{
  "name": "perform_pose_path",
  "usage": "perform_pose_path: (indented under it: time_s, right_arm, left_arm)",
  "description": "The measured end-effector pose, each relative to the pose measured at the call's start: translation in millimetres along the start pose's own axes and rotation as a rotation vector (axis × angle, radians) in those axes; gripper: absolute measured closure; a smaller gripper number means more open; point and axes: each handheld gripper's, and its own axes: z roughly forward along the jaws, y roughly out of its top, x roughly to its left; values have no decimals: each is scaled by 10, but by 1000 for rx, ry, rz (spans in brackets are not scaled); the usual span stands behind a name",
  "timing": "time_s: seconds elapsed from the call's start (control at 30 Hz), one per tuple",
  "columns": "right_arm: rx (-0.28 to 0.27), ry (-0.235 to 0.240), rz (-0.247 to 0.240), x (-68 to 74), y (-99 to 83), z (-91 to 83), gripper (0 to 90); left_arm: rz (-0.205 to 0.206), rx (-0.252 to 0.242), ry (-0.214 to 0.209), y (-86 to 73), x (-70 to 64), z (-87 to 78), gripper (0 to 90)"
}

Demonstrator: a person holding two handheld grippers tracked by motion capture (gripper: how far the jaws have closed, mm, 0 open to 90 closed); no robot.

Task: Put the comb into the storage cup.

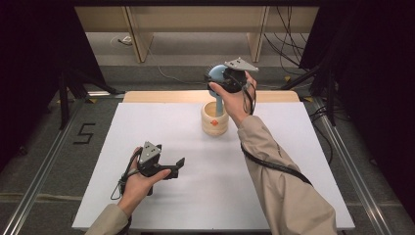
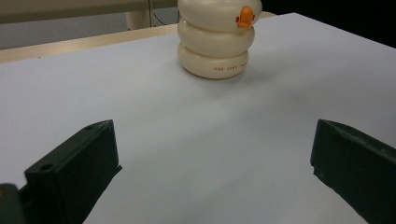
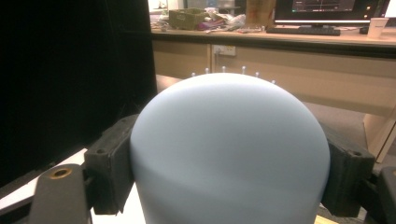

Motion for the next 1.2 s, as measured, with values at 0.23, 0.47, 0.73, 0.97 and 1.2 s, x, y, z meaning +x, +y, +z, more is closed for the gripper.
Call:
perform_pose_path:
  time_s: [0.23, 0.47, 0.73, 0.97, 1.2]
  right_arm:
    - [7, -1, -3, -1, -25, 9, 209]
    - [13, -2, -8, -6, -49, 18, 209]
    - [20, 2, -14, -2, -73, 26, 209]
    - [29, 5, -17, -2, -103, 41, 209]
    - [39, 3, -23, 0, -129, 50, 209]
  left_arm:
    - [0, 2, 0, -2, 1, 1, 4]
    - [1, 3, 0, -3, 1, 2, 4]
    - [1, 2, 0, -3, 0, 2, 4]
    - [2, 3, 0, -4, 0, 3, 4]
    - [2, 2, 0, -3, -2, 2, 4]
